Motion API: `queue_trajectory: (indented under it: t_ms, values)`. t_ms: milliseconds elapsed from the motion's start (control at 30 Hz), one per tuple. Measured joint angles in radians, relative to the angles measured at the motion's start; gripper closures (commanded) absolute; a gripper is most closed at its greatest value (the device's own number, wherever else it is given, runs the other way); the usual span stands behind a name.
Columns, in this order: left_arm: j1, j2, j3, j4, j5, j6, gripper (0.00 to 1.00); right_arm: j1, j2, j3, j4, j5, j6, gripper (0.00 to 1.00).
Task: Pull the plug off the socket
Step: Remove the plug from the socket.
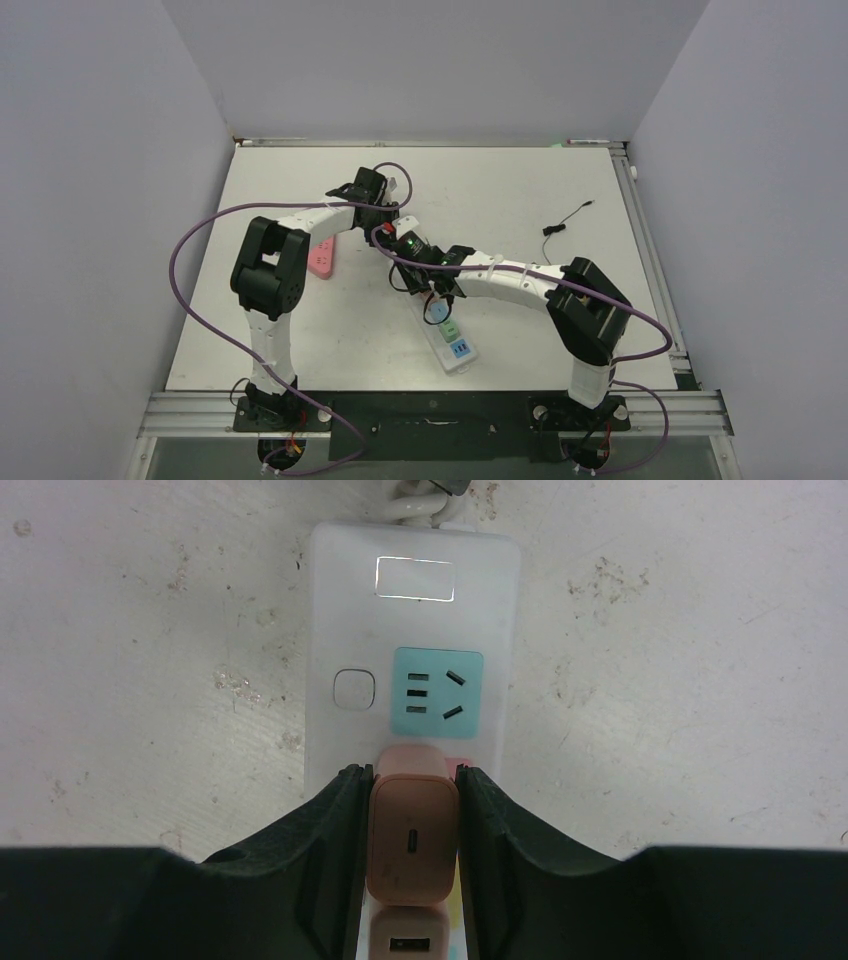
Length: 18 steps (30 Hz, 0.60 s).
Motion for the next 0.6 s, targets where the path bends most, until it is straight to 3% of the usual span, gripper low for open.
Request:
queue_trajectory:
  t_ms: [600]
  values:
    - [0.0,0.003,0.006,0.0,-0.001,0.002,1.0,-0.145,-0.077,-0.116,0.123,-0.271,0.062,0.95]
